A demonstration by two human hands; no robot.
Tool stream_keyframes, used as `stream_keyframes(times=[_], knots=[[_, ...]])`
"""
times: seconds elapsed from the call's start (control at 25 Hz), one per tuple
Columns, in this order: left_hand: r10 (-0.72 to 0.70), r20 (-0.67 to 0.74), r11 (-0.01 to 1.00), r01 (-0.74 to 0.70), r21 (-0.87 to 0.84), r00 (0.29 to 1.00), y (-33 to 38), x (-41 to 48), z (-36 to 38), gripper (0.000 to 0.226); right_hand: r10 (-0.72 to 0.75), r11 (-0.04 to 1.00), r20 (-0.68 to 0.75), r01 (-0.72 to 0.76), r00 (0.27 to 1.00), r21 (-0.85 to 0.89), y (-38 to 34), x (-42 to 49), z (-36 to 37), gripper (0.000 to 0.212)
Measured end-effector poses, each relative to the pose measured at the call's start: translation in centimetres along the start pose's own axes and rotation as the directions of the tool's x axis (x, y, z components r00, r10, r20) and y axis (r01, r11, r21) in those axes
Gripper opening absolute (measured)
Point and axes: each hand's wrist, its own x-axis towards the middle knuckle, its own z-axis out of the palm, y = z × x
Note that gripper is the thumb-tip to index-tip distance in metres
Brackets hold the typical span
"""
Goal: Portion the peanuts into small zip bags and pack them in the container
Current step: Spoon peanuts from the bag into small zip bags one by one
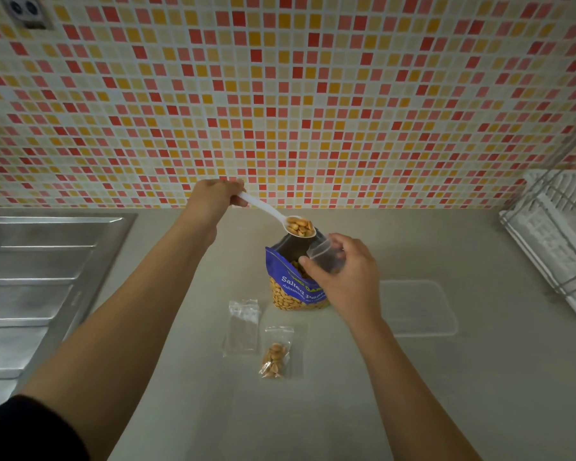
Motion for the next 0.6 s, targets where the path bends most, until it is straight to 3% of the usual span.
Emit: stream_keyframes(times=[0.2,0.36,0.44,0.52,0.6], knots=[[0.121,0.064,0.975,-0.131,0.179,0.991,1.2,-0.6,1.3,0.021,0.036,0.999,-0.014,-0.036,0.999,0.032,-0.5,0.2,0.6,0.056],[0.336,0.137,0.863,-0.363,0.351,0.932,2.6,-1.3,2.4,0.025,0.051,0.998,-0.038,-0.049,0.998,0.048,-0.6,0.4,0.5,0.053],[0.438,0.253,0.734,-0.506,0.453,0.863,3.6,-2.3,3.1,0.026,0.065,0.997,-0.036,-0.063,0.997,0.051,-0.8,0.5,0.5,0.054],[0.524,0.363,0.543,-0.631,0.555,0.770,4.2,-3.3,3.9,0.028,0.069,0.996,-0.040,-0.067,0.997,0.053,-0.9,0.6,0.5,0.056],[0.607,0.397,0.390,-0.693,0.606,0.688,4.9,-4.0,3.9,0.030,0.071,0.997,-0.046,-0.069,0.996,0.048,-0.9,0.7,0.5,0.056]])
